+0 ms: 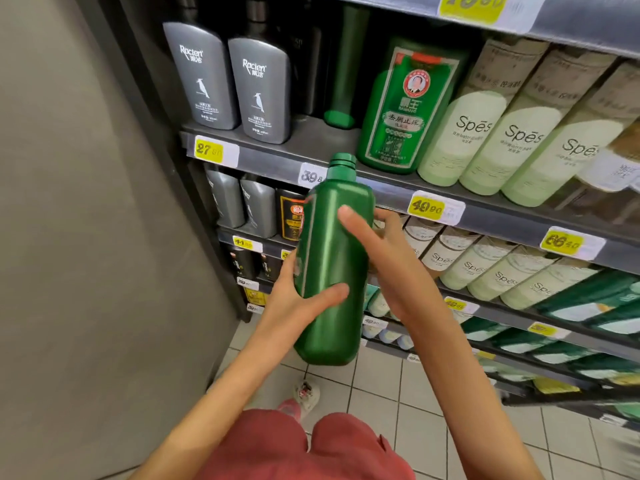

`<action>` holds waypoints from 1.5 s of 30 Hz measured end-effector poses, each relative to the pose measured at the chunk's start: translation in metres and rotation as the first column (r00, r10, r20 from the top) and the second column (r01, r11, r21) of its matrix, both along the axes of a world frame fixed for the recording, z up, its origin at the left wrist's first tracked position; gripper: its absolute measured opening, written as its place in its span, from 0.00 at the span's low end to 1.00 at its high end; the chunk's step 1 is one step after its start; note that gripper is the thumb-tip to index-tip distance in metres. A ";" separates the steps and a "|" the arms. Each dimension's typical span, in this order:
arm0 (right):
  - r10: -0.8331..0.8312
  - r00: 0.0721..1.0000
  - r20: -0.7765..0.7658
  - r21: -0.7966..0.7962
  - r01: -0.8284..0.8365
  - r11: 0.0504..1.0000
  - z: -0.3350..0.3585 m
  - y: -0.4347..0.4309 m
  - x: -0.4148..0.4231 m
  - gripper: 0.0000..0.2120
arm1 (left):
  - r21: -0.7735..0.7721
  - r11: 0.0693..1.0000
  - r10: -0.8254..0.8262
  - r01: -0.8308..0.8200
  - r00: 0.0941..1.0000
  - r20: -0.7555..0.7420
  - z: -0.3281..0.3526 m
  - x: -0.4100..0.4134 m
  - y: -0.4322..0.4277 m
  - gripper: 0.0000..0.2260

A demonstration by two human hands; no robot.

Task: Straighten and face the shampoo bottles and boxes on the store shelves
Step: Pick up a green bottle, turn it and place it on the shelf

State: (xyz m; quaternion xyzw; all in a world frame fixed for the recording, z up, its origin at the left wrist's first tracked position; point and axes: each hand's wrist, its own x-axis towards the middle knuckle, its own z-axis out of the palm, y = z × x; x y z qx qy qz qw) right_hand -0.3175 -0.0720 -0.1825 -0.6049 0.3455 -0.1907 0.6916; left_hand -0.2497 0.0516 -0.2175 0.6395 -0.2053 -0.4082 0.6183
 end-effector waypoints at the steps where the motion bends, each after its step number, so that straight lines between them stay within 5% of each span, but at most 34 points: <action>1: -0.010 1.000 0.018 0.005 0.010 1.000 0.000 -0.005 -0.004 0.32 | -0.084 0.996 -0.048 0.038 0.992 -0.118 0.002 0.003 0.003 0.35; 5: 0.134 0.981 0.138 0.236 -0.164 0.958 -0.005 -0.022 -0.013 0.31 | -0.254 0.964 -0.201 0.078 0.838 -0.508 0.006 0.018 0.006 0.34; 8: 0.092 0.924 0.371 0.501 -0.282 0.818 -0.014 -0.023 -0.007 0.25 | -0.279 0.954 -0.253 0.109 0.792 -0.556 0.003 0.017 0.001 0.31; 11: 0.036 0.924 0.380 0.524 -0.248 0.815 -0.025 -0.023 -0.004 0.17 | -0.291 0.944 -0.287 0.153 0.814 -0.504 0.004 0.014 -0.003 0.28; 13: -0.011 0.939 0.343 0.517 -0.180 0.837 -0.029 -0.025 -0.005 0.14 | -0.167 0.979 -0.172 0.116 0.911 -0.375 0.002 0.015 -0.009 0.24; 15: -0.027 0.969 0.247 0.445 -0.088 0.891 -0.029 -0.028 -0.004 0.16 | 0.075 0.997 0.031 -0.032 0.999 0.008 -0.001 0.016 -0.013 0.22; 17: -0.045 0.988 0.145 0.358 -0.010 0.934 -0.026 -0.029 -0.001 0.21 | 0.241 0.969 -0.048 -0.058 0.910 0.413 -0.005 0.003 -0.011 0.40; 20: -0.048 0.999 0.024 0.236 0.041 0.971 -0.024 -0.030 0.004 0.14 | 0.428 0.902 -0.230 -0.055 0.778 0.585 -0.014 -0.020 -0.015 0.56; 23: -0.036 0.999 0.002 0.173 0.035 0.984 -0.020 -0.025 0.003 0.10 | 0.368 0.922 -0.099 -0.119 0.847 0.522 -0.021 -0.018 -0.033 0.58; 27: 0.045 0.998 0.036 0.084 -0.048 0.995 -0.019 -0.028 -0.013 0.16 | 0.190 0.981 -0.030 -0.043 0.929 0.368 -0.024 -0.004 -0.033 0.52; 30: 0.077 0.996 0.051 0.124 -0.083 0.989 -0.025 -0.045 -0.032 0.26 | -0.056 0.992 -0.114 0.115 0.993 0.022 -0.020 0.008 -0.023 0.48; 32: 0.151 0.988 0.044 0.198 -0.156 0.968 -0.032 -0.047 -0.036 0.29 | -0.187 0.972 -0.195 0.145 0.937 -0.288 -0.016 0.009 -0.020 0.44; 34: 0.169 0.974 0.150 0.386 -0.215 0.897 -0.039 -0.040 -0.033 0.27 | -0.259 0.947 -0.287 0.188 0.858 -0.425 -0.016 0.005 -0.020 0.35; 37: 0.047 0.948 0.314 0.620 -0.242 0.747 -0.048 -0.032 -0.029 0.23 | -0.205 0.952 -0.295 0.226 0.851 -0.435 -0.013 0.004 -0.024 0.27; 40: 0.034 0.949 0.315 0.541 -0.209 0.815 -0.048 -0.036 -0.030 0.23 | -0.125 0.969 -0.242 0.211 0.911 -0.335 -0.009 0.008 -0.025 0.26; 43: 0.066 0.989 0.130 0.377 -0.111 0.920 -0.048 -0.034 -0.024 0.22 | 0.009 0.988 -0.154 0.157 0.979 -0.136 -0.016 0.006 -0.029 0.33; 45: 0.063 0.996 0.059 0.316 -0.078 0.945 -0.055 -0.031 -0.022 0.20 | 0.064 0.991 -0.111 0.121 0.983 -0.147 -0.024 0.006 -0.030 0.33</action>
